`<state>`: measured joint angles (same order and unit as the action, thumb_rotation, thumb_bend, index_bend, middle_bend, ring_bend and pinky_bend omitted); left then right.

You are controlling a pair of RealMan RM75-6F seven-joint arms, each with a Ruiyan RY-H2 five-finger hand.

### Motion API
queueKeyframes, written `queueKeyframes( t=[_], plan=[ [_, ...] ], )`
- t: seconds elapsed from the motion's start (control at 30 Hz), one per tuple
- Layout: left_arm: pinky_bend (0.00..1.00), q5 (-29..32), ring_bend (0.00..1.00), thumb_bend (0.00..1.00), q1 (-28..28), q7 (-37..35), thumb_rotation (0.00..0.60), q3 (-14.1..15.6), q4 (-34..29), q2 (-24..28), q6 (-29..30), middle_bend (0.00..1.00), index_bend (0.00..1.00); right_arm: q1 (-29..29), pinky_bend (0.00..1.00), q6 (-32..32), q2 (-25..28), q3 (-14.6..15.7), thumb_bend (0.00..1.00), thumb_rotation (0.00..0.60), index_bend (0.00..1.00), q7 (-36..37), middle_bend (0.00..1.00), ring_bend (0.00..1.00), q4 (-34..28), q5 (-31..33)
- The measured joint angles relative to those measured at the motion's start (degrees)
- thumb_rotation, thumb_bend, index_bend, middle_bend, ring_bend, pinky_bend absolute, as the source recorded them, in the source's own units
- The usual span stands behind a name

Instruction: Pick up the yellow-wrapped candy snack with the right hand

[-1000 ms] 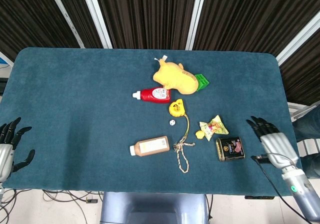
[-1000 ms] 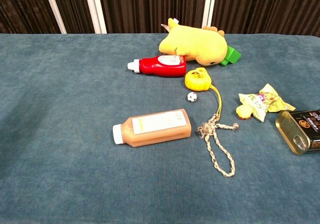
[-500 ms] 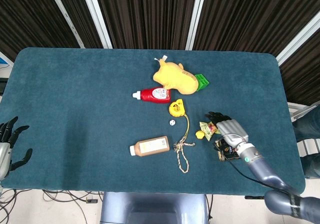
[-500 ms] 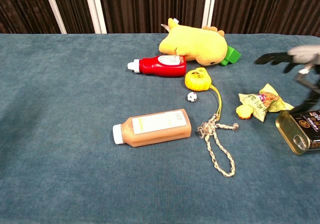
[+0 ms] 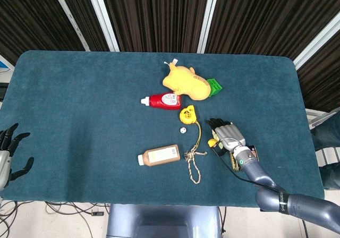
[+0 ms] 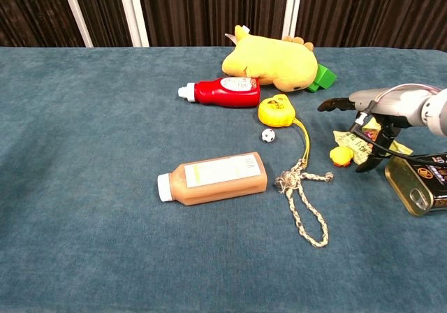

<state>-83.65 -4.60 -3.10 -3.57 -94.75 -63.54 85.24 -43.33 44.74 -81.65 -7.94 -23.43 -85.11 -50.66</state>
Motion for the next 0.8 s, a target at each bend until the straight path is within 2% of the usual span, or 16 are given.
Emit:
queueKeyframes(
  t=[0.23, 0.47, 0.7, 0.8],
  plan=[
    [0.00, 0.3, 0.00, 0.34, 0.0, 0.0, 0.600, -0.1, -0.3, 0.1, -0.1, 0.00, 0.20, -1.7, 0.16, 1.4, -1.7, 1.4, 0.01, 0.600, 0.13, -4.6, 0.12, 0.09, 2.5, 3.1],
    [0.00, 0.4, 0.00, 0.34, 0.0, 0.1, 0.600, 0.0, -0.5, 0.2, -0.4, 0.00, 0.20, -3.0, 0.16, 2.9, -2.3, 2.9, 0.16, 0.600, 0.24, -9.2, 0.23, 0.19, 3.7, 5.3],
    [0.00, 0.8, 0.00, 0.34, 0.0, 0.0, 0.600, 0.0, -0.8, 0.4, -0.8, 0.00, 0.20, -3.9, 0.16, 3.9, -2.8, 4.2, 0.29, 0.600, 0.30, -12.9, 0.29, 0.27, 5.1, 6.8],
    [0.00, 0.8, 0.00, 0.34, -0.1, 0.0, 0.600, 0.1, -0.9, 0.5, -0.9, 0.00, 0.20, -4.1, 0.16, 4.0, -2.7, 4.6, 0.34, 0.600, 0.37, -13.4, 0.34, 0.34, 5.5, 7.2]
  ],
)
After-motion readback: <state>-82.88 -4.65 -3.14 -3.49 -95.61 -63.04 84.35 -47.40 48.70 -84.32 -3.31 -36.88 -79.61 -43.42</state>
